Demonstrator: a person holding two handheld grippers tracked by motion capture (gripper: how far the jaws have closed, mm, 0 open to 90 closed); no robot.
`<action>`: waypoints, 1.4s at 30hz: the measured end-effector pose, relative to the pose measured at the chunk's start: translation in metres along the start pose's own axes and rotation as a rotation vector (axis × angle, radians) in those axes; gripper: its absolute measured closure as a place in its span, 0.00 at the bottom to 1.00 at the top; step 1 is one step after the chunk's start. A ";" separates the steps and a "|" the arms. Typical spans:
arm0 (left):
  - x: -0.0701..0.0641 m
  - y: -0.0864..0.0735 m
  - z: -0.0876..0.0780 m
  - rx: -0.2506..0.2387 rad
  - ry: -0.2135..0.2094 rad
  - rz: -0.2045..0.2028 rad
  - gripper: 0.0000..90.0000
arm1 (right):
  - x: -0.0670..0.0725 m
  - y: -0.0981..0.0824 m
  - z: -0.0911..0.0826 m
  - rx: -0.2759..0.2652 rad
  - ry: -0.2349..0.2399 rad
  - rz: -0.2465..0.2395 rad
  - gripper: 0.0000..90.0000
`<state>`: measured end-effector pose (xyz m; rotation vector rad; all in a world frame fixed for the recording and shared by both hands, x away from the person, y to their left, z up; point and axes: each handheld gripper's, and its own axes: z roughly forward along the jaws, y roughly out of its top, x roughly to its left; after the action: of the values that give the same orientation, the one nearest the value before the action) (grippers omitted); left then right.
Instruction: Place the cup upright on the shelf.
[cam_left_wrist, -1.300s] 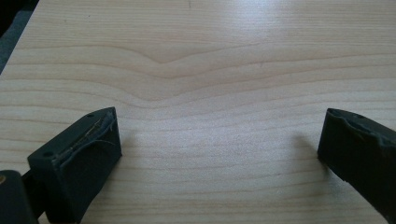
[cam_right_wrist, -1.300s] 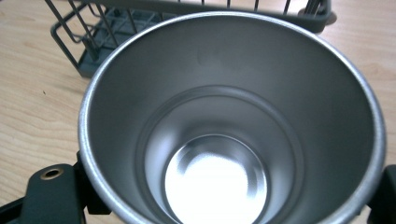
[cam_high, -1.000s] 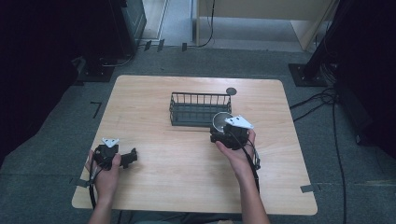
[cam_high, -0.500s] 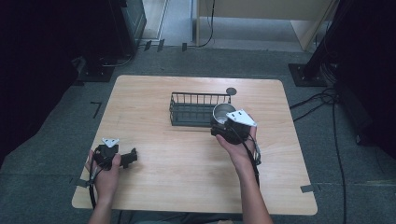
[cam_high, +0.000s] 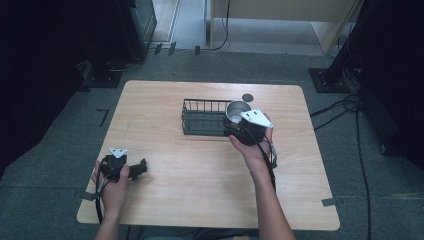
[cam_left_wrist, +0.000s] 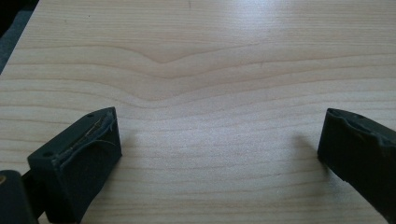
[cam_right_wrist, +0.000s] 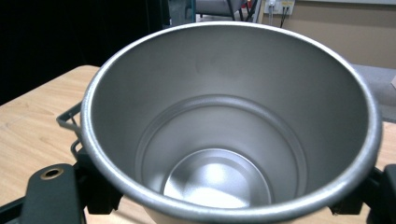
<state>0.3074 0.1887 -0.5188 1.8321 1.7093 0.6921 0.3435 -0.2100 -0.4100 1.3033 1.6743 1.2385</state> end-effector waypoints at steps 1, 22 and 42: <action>0.000 0.000 0.000 0.001 0.000 0.000 0.00 | 0.000 0.002 0.001 -0.003 0.001 0.004 0.20; 0.000 0.000 0.000 0.002 0.000 0.002 0.00 | -0.001 0.024 0.048 0.019 -0.015 -0.015 0.20; 0.000 0.000 0.000 0.003 0.000 0.003 0.00 | -0.007 0.008 0.093 0.162 -0.037 0.006 0.20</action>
<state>0.3074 0.1889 -0.5186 1.8365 1.7091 0.6911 0.4322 -0.1908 -0.4333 1.4184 1.7754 1.0940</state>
